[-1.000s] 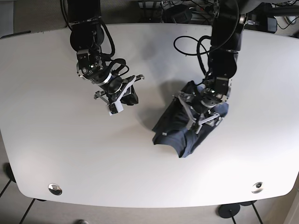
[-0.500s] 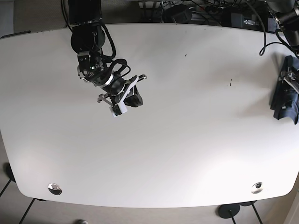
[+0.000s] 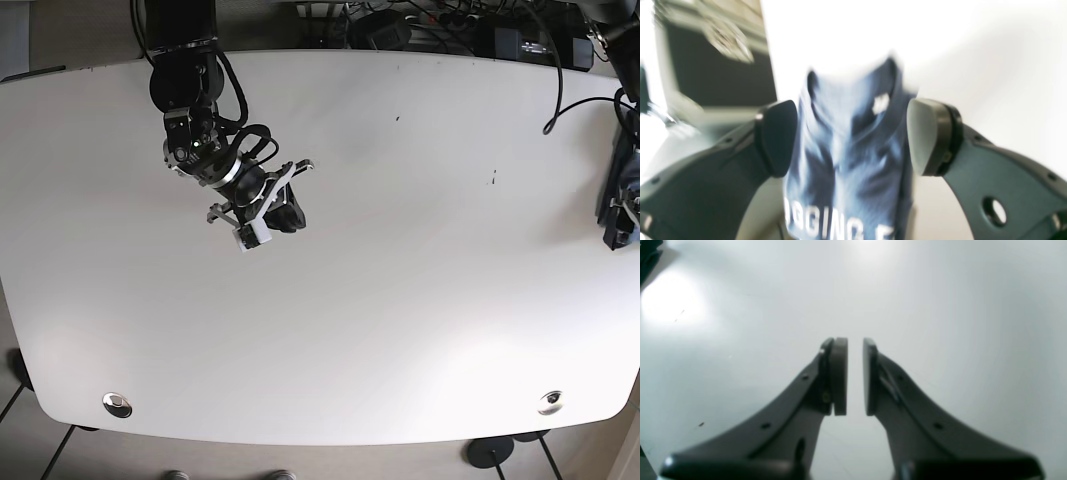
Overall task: Fold the T-shirt properly
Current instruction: 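Carry the navy bundle off the table edge and release it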
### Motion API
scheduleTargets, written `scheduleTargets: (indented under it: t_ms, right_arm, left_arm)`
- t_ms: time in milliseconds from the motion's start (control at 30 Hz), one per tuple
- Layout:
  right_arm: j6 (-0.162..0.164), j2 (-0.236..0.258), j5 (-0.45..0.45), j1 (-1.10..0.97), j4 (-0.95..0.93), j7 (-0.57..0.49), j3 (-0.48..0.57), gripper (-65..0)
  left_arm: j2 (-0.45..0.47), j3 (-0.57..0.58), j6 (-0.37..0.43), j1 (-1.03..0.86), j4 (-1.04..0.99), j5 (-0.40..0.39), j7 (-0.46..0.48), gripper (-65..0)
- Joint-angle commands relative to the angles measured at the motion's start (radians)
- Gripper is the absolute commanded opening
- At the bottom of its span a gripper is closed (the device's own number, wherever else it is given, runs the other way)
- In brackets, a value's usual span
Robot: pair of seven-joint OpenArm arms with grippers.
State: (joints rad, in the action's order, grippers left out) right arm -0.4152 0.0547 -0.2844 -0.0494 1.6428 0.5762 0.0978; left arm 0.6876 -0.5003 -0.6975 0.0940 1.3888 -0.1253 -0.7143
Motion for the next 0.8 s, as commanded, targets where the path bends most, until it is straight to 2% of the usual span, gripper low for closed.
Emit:
scheduleTargets:
  t_ms: [33, 133, 233, 300, 367, 400, 467, 533, 633, 733, 800]
  right_arm:
    - [-0.006, 0.003, -0.009, -0.008, 0.060, -0.025, -0.002, -57.5]
    - [-0.004, 0.038, -0.011, -0.040, 0.099, -0.025, -0.003, -57.7]
    - [-0.003, 0.081, -0.011, -0.071, 0.119, -0.026, -0.008, -57.7]
    - [-0.006, 0.090, -0.011, -0.085, 0.119, -0.026, -0.062, -57.7]
    - [-0.007, 0.093, -0.011, -0.111, 0.119, -0.026, -0.112, -57.7]
    - [-0.007, 0.096, -0.009, -0.120, 0.130, -0.026, -0.151, -57.7]
    - [-0.009, 0.132, -0.009, -0.146, 0.145, -0.026, -0.178, -57.7]
    - [-0.009, 0.170, -0.011, -0.180, 0.179, -0.026, -0.180, -57.7]
    - [-0.009, 0.195, -0.011, -0.251, 0.230, -0.026, -0.188, -57.7]
    - [-0.009, 0.196, -0.011, -0.332, 0.285, -0.026, -0.188, -57.7]
    - [-0.009, 0.195, -0.011, -0.409, 0.325, -0.026, -0.188, -57.7]
  left_arm:
    - [-0.072, 0.002, 0.000, -0.023, 0.166, -0.001, -0.001, -17.4]
    - [-0.200, 0.052, 0.000, -0.044, 0.315, -0.001, -0.001, -17.4]
    - [-0.311, 0.200, 0.002, -0.107, 0.444, -0.001, 0.000, -17.4]
    - [-0.400, 0.257, 0.003, -0.119, 0.481, 0.009, 0.000, -17.6]
    - [-0.474, 0.282, 0.016, -0.161, 0.508, 0.071, -0.001, -21.9]
    - [-0.517, 0.335, 0.014, -0.188, 0.521, 0.121, 0.002, -24.9]
    - [-0.530, 0.437, 0.025, -0.254, 0.528, 0.183, 0.008, -26.1]
    - [-0.550, 0.480, 0.039, -0.313, 0.551, 0.212, 0.045, -27.6]
    - [-0.606, 0.487, 0.134, -0.442, 0.561, 0.272, 0.183, -28.9]
    - [-0.639, 0.487, 0.244, -0.563, 0.561, 0.332, 0.307, -28.9]
    - [-0.644, 0.486, 0.352, -0.658, 0.574, 0.347, 0.387, -29.0]
